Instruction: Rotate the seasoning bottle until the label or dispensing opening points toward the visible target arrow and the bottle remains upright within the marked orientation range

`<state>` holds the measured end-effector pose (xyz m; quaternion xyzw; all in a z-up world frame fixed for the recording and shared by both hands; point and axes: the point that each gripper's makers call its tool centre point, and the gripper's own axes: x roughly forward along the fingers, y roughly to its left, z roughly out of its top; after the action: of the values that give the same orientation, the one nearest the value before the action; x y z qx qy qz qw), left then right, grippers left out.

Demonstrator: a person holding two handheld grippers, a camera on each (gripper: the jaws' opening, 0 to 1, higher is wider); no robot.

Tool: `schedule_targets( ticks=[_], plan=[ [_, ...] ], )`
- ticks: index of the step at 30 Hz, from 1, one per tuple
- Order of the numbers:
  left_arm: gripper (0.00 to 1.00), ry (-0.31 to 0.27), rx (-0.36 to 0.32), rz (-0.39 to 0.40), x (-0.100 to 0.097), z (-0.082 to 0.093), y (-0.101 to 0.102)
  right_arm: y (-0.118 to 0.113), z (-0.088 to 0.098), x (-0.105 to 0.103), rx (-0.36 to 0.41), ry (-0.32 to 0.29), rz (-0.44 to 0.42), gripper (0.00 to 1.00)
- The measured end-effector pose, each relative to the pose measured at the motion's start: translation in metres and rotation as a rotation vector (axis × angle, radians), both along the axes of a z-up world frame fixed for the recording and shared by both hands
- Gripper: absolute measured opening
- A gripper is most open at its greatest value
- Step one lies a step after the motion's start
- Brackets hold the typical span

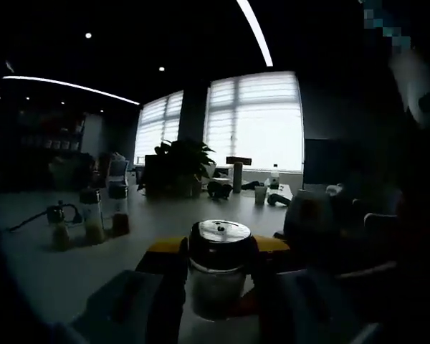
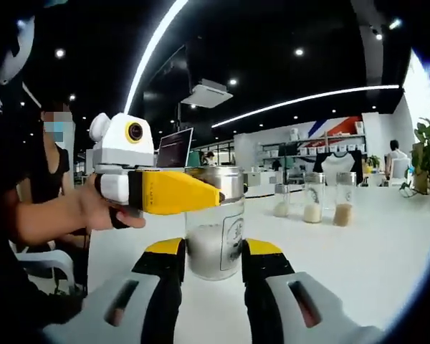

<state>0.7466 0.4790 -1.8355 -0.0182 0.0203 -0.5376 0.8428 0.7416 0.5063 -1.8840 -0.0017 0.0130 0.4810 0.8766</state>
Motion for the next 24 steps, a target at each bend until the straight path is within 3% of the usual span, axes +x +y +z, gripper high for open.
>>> schedule_targets(
  ticks=[6,12,15,18,20,24],
  plan=[
    [0.36,-0.001,-0.045,-0.126,-0.017,0.006,-0.002,0.004,0.005,-0.014,0.022,-0.026,0.112,0.31],
    [0.36,-0.001,-0.051,-0.211,-0.025,0.006,-0.003,0.011,0.004,-0.021,0.020,-0.022,0.153,0.31],
    [0.36,0.006,-0.050,-0.186,-0.020,0.005,-0.003,0.011,0.002,-0.015,0.009,-0.017,0.096,0.31],
    [0.36,-0.027,-0.041,-0.116,-0.014,0.005,-0.005,0.010,0.001,-0.008,0.006,-0.012,0.028,0.31],
    [0.37,-0.030,-0.023,-0.049,-0.007,0.002,-0.005,0.008,-0.002,0.001,-0.049,-0.028,-0.048,0.31],
    [0.38,-0.059,-0.008,0.030,0.000,0.000,-0.004,0.010,-0.002,0.003,-0.071,-0.035,-0.079,0.31]
  ],
)
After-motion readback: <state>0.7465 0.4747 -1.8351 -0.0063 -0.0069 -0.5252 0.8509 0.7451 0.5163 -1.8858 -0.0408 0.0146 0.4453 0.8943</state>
